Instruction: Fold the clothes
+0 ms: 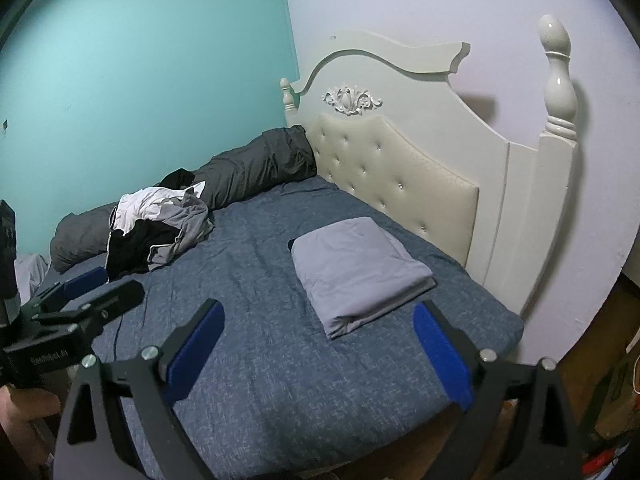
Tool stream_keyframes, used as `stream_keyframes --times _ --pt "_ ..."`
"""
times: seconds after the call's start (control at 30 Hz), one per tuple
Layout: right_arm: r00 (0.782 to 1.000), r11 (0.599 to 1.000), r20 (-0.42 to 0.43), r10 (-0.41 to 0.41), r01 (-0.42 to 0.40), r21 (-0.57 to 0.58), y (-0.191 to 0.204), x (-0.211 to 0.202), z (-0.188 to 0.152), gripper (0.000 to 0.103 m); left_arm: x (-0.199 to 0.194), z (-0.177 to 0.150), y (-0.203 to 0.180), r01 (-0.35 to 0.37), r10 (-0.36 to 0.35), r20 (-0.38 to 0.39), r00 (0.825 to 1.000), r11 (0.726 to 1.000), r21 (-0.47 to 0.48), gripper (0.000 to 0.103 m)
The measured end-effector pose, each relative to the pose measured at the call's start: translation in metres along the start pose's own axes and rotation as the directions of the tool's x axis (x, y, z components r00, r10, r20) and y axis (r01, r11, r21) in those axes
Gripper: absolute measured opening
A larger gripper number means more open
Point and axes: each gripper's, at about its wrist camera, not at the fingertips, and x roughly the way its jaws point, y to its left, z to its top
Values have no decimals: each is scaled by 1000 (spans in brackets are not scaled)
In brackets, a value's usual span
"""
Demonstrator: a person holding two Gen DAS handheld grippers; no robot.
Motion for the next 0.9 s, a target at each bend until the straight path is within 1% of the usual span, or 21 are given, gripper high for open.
stream_keyframes --times 0.17,0.6,0.9 --pt "1000 1000 -2 -1 1 -2 1 -6 -6 96 -8 -2 0 -5 5 1 1000 1000 -2 103" --pt "1000 1000 6 -23 23 2 -4 -13 -15 96 -19 -12 7 25 -25 -11 1000 999 -27 103" --pt "1000 1000 -2 -27 27 10 -5 -10 -20 96 -21 -18 12 13 -13 -11 1000 1000 -23 103"
